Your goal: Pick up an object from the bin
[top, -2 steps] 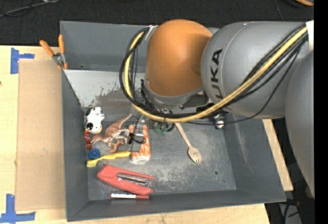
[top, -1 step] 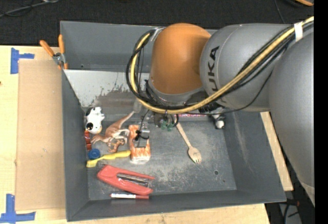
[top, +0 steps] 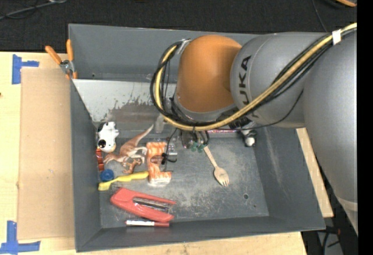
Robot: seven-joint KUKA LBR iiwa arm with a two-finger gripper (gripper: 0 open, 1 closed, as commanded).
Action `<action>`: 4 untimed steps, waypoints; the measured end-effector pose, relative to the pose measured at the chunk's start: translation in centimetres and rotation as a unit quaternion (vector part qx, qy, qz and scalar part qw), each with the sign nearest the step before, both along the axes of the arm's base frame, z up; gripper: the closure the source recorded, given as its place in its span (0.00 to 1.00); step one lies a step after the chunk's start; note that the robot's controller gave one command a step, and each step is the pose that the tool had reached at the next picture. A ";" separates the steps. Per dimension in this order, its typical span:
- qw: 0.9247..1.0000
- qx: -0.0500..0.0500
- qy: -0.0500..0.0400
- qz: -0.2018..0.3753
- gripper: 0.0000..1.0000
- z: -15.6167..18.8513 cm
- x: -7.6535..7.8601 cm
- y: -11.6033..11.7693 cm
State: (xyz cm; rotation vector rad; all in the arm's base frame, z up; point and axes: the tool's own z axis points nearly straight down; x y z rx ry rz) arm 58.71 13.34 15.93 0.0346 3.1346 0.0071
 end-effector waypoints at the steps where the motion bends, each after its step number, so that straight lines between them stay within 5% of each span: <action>1: 1.000 0.001 -0.001 0.020 0.00 -2.7 -0.3 -0.7; 2: 1.000 -0.001 0.002 0.024 0.00 -9.3 0.5 -4.5; 3: 0.997 0.002 -0.004 -0.074 1.00 -8.7 1.7 -3.0; 4: 0.997 0.002 -0.004 -0.074 1.00 -8.7 1.7 -3.0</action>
Offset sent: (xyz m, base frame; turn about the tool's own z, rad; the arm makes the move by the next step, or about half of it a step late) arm 0.0057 -0.0436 -0.0893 -0.0517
